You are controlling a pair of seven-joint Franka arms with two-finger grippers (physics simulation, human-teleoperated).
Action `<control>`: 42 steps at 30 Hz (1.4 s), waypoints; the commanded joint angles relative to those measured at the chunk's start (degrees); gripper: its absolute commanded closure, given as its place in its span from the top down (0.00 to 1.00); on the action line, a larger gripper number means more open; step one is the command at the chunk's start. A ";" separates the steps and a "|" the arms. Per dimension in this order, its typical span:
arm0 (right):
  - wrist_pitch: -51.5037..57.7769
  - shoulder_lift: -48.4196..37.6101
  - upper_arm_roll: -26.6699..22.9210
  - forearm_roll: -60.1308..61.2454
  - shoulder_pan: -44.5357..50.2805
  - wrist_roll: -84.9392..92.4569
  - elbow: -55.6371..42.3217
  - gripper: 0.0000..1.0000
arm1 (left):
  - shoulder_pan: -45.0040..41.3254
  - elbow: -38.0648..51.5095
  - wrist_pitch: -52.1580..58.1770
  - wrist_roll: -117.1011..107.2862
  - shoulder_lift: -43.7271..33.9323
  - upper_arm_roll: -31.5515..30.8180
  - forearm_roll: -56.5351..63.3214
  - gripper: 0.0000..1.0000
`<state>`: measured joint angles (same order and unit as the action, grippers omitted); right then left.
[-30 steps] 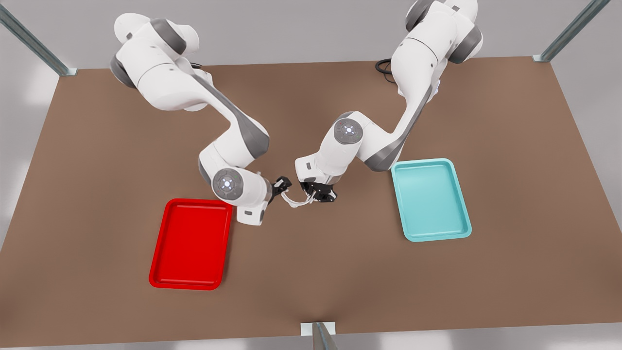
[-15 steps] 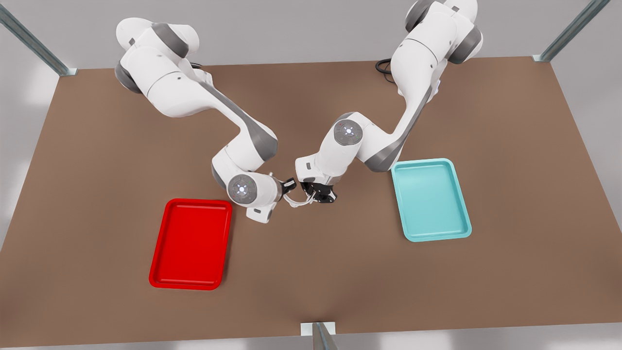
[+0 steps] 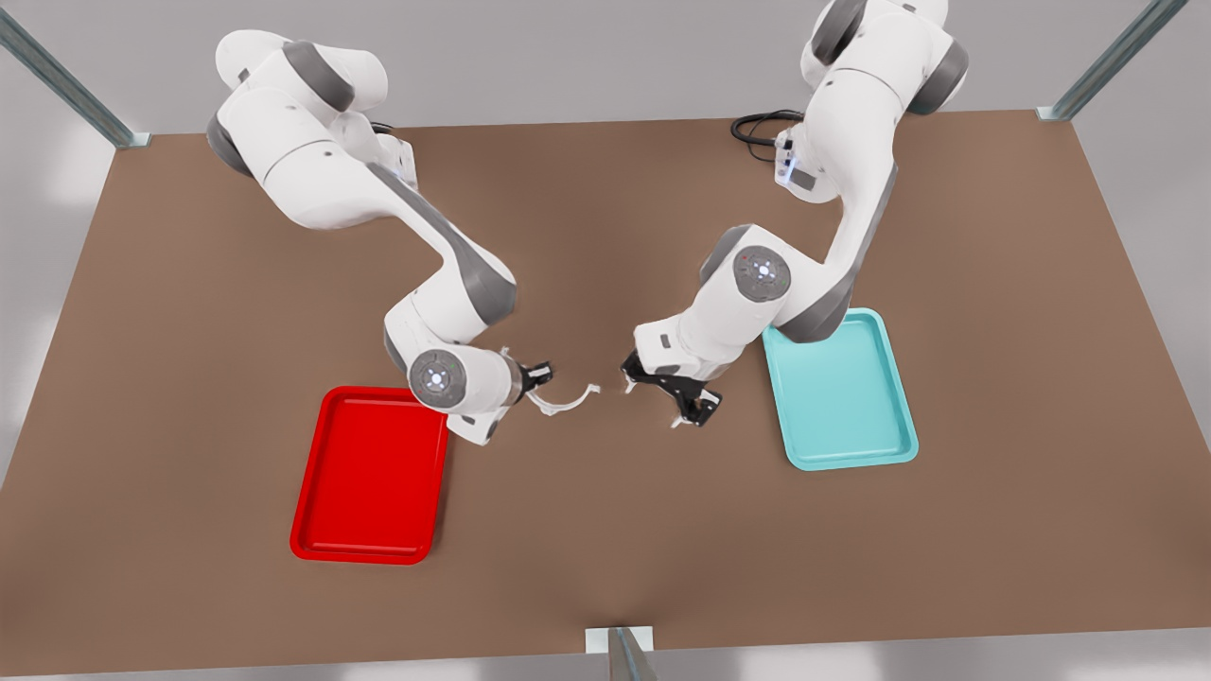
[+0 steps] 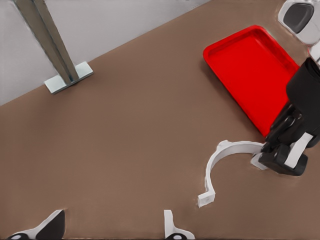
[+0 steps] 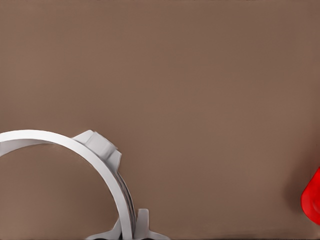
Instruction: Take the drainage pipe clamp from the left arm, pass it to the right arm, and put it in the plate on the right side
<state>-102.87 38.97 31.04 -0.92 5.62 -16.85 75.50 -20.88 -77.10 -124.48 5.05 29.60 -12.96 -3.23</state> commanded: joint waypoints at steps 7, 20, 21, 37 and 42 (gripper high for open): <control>-11.91 -2.24 3.85 -9.89 -29.26 27.47 15.38 0.21 | 24.40 4.41 37.55 5.41 -9.20 1.35 5.34 1.00; -7.78 6.82 4.29 22.97 -41.66 44.62 22.06 0.21 | 19.83 0.37 36.67 -4.43 -12.90 7.24 4.38 1.00; -6.73 7.35 4.20 25.35 -42.01 44.44 22.06 0.21 | 19.04 0.37 36.67 -5.75 -12.90 7.24 4.46 1.00; -3.83 9.98 4.38 24.83 -43.33 43.48 20.48 1.00 | 16.84 0.28 36.67 -9.36 -12.02 7.16 3.85 1.00; -4.09 8.75 5.08 13.67 -43.59 43.57 18.72 1.00 | 16.84 0.28 36.67 -9.36 -11.67 7.07 3.85 1.00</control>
<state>-107.03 47.96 36.19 17.37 -38.01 21.08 94.24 -4.04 -76.82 -87.86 -1.29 17.92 -5.85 0.58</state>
